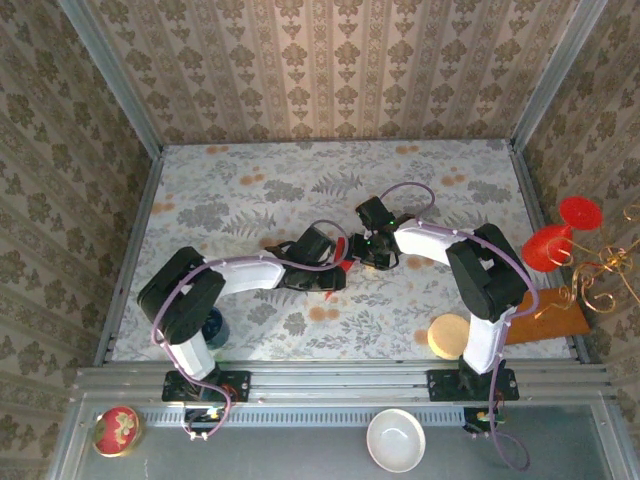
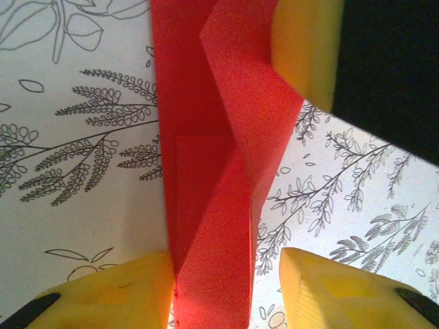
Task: Fold a paper plane with a square sheet of paper (pick it up from the middle)
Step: Fold the wing for the fifth time at the center of the table.
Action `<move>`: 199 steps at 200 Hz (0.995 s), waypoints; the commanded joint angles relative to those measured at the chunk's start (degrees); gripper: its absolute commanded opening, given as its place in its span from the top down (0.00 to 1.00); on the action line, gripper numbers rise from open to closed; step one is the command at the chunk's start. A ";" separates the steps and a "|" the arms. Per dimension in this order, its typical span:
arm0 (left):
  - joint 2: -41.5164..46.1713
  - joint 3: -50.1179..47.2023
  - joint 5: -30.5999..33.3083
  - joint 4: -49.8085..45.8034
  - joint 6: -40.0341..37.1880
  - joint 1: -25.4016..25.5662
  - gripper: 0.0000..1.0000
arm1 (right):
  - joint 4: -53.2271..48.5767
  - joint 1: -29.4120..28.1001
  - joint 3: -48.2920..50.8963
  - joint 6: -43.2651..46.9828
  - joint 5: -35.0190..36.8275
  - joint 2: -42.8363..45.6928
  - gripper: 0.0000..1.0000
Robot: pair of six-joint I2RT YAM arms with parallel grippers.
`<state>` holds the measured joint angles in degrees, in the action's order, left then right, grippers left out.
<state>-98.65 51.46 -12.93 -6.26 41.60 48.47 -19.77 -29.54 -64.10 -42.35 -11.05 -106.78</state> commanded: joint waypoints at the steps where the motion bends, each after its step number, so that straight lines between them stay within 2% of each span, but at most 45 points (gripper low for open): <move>1: -0.93 0.95 0.80 -2.09 -1.65 0.10 0.57 | -0.36 -0.87 1.52 0.34 1.56 -5.62 0.36; 74: -1.28 -2.56 -3.21 1.20 -1.14 -2.46 0.73 | -0.67 -0.87 1.55 0.43 1.73 -5.76 0.36; 199: -3.10 -4.05 -6.98 1.30 0.02 -5.18 0.79 | 1.09 -0.04 3.73 3.50 -0.26 -3.81 0.37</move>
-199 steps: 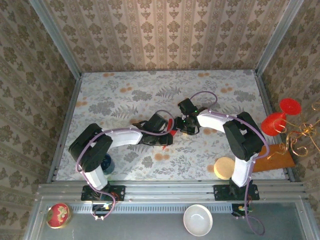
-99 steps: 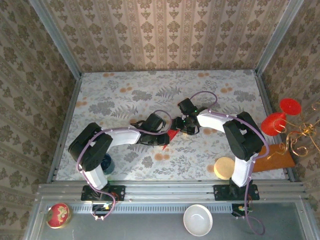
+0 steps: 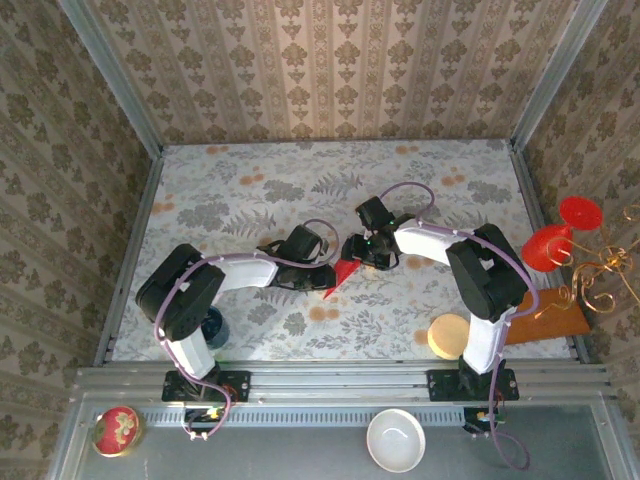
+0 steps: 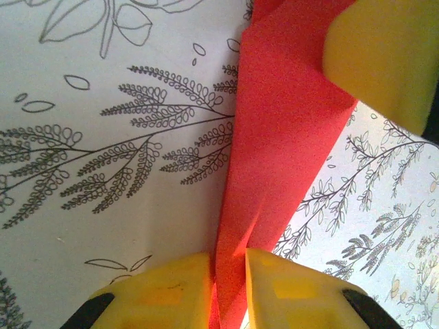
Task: Fold a paper plane with a square sheet of paper (pick it up from the middle)
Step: Fold the wing for the fifth time at the center of the table.
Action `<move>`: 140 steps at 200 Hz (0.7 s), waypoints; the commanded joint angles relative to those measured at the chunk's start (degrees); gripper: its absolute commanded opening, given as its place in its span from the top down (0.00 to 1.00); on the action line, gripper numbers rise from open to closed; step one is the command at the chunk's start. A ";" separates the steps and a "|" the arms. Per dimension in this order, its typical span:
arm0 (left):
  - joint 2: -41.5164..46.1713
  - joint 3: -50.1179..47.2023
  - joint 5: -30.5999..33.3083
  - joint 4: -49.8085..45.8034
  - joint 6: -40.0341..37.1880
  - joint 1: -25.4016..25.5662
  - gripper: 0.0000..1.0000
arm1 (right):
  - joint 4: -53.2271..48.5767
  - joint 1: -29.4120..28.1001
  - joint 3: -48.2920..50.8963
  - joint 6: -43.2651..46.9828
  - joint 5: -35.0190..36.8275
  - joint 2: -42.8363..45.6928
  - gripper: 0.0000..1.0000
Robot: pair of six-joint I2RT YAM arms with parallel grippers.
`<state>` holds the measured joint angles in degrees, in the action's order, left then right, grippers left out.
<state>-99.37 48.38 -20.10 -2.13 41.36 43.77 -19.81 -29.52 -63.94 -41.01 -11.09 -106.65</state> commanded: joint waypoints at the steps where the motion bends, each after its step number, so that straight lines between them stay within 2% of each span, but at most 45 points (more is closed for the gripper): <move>1: -2.39 -0.94 0.13 -2.90 0.19 -0.46 0.79 | 1.20 -0.04 3.61 2.17 -0.23 -3.88 0.37; 73: -3.54 -0.91 -3.50 -2.53 -1.05 -1.51 0.76 | 3.19 2.53 6.36 3.02 -1.48 -4.09 0.46; 110: -4.50 -0.83 -4.39 -2.69 -1.03 -1.67 0.77 | 3.29 2.71 5.98 3.57 -1.82 -5.08 0.47; 140: -5.12 -0.74 -4.36 -3.27 -0.94 -1.87 0.77 | 3.73 2.96 6.20 4.66 -4.14 -3.31 0.43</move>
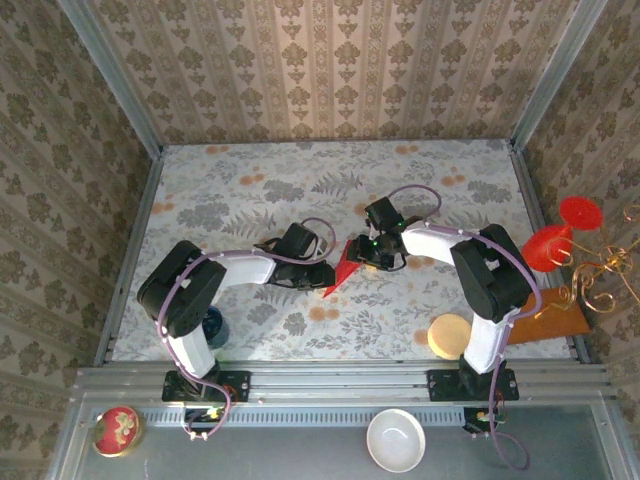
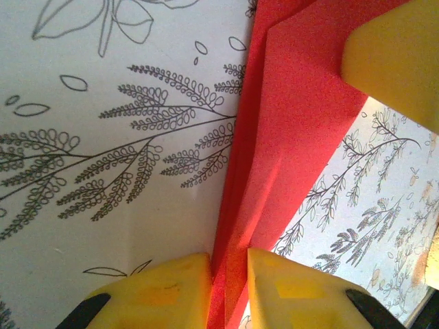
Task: Fold a paper plane with a square sheet of paper (pick it up from the middle)
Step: Fold the wing for the fifth time at the center of the table.
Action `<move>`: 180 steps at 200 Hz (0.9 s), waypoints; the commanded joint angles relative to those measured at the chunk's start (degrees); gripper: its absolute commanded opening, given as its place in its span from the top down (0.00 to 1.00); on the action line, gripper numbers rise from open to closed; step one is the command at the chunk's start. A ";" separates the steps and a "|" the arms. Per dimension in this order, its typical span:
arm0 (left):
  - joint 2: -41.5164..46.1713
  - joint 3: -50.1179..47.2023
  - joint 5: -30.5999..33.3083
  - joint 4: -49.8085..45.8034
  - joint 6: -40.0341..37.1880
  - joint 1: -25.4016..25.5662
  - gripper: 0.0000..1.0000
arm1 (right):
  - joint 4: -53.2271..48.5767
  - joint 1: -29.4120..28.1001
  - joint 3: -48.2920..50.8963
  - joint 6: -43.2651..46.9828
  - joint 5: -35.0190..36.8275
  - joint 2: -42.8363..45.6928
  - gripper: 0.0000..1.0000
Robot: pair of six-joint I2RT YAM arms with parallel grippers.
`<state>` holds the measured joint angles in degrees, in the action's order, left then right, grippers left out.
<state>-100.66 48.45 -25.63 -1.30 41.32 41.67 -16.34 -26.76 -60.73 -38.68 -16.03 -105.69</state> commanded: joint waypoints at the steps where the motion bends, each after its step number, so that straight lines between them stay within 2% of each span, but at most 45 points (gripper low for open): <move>1: -3.84 -0.81 1.14 -4.13 -0.89 0.24 0.77 | 0.34 0.26 3.03 2.35 0.64 -4.05 0.43; 51: -4.10 -0.38 0.96 -4.85 -1.34 0.23 0.77 | -0.30 1.36 4.83 5.51 -3.54 8.08 0.31; 115: -4.46 -0.22 0.56 -4.75 -1.51 0.32 0.77 | -3.94 0.84 1.57 8.88 -4.29 2.48 0.31; 142: -4.46 -0.11 0.44 -4.85 -1.51 0.33 0.77 | -3.23 0.41 0.16 9.65 -5.95 1.22 0.26; 180: -4.67 0.07 0.28 -4.76 -1.33 0.34 0.77 | 1.27 0.40 3.41 8.63 -7.35 3.37 0.20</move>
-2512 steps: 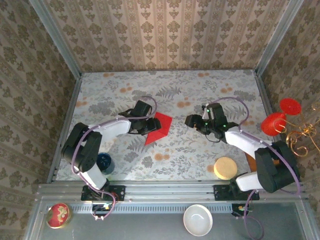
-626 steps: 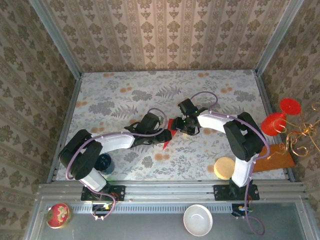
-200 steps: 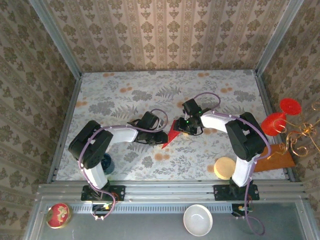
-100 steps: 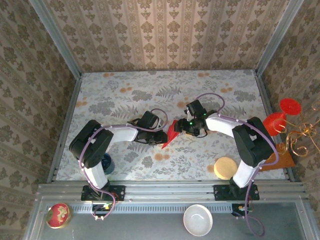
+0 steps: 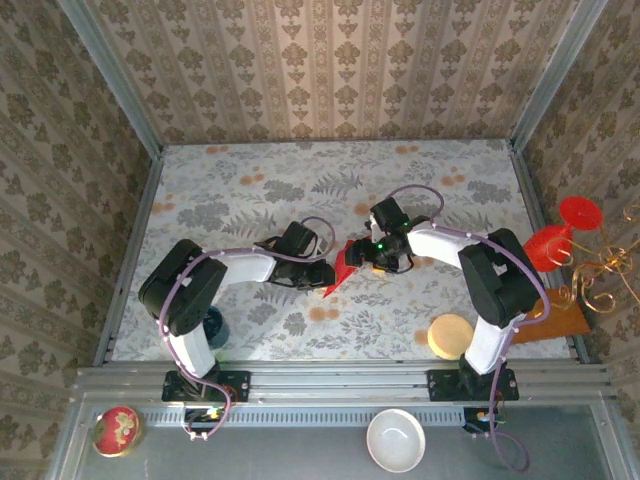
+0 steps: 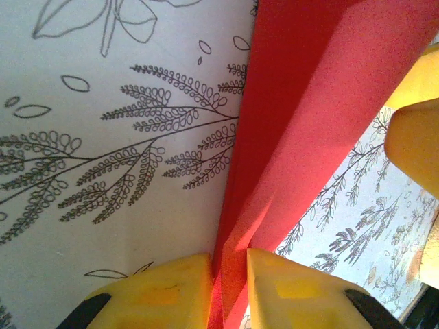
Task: Fold a paper plane with a square sheet of paper (pick it up from the middle)
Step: Fold the wing for the fifth time at the center of the table.
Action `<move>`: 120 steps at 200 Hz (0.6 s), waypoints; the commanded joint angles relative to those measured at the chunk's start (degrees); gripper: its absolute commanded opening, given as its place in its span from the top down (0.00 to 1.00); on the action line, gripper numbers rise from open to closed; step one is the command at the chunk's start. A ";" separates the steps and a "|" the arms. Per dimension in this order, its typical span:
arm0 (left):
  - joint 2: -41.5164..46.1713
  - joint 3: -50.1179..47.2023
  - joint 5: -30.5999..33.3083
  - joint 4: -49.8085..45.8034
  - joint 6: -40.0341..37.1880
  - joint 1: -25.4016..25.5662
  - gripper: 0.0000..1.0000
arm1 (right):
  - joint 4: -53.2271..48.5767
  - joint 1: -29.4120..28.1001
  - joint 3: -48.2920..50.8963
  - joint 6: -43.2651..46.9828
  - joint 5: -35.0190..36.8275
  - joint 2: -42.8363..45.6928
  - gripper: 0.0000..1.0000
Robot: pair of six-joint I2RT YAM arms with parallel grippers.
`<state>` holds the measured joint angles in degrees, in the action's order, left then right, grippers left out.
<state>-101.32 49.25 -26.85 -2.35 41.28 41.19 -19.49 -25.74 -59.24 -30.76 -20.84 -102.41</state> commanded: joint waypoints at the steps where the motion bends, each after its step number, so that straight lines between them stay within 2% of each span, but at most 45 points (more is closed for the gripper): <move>1: -4.04 -0.74 1.52 -3.71 -1.29 0.82 0.77 | 4.44 -0.67 1.93 0.67 -2.50 0.05 0.20; 28: -4.15 -0.43 1.28 -3.89 -1.53 0.85 0.77 | 1.33 -1.27 0.18 -0.39 1.85 -2.56 0.21; 85: -3.67 -0.83 1.19 -3.68 -1.38 0.81 0.77 | -4.33 -4.23 -2.84 -6.96 11.81 -10.22 0.31; 120: -2.77 -0.83 0.41 -2.87 -1.07 0.73 0.76 | -4.77 -4.23 -2.67 -6.68 13.91 -12.45 0.35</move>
<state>-101.51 49.65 -27.22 -2.83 41.25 41.15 -26.17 -28.84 -64.45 -36.60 -10.63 -106.54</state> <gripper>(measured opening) 0.233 0.655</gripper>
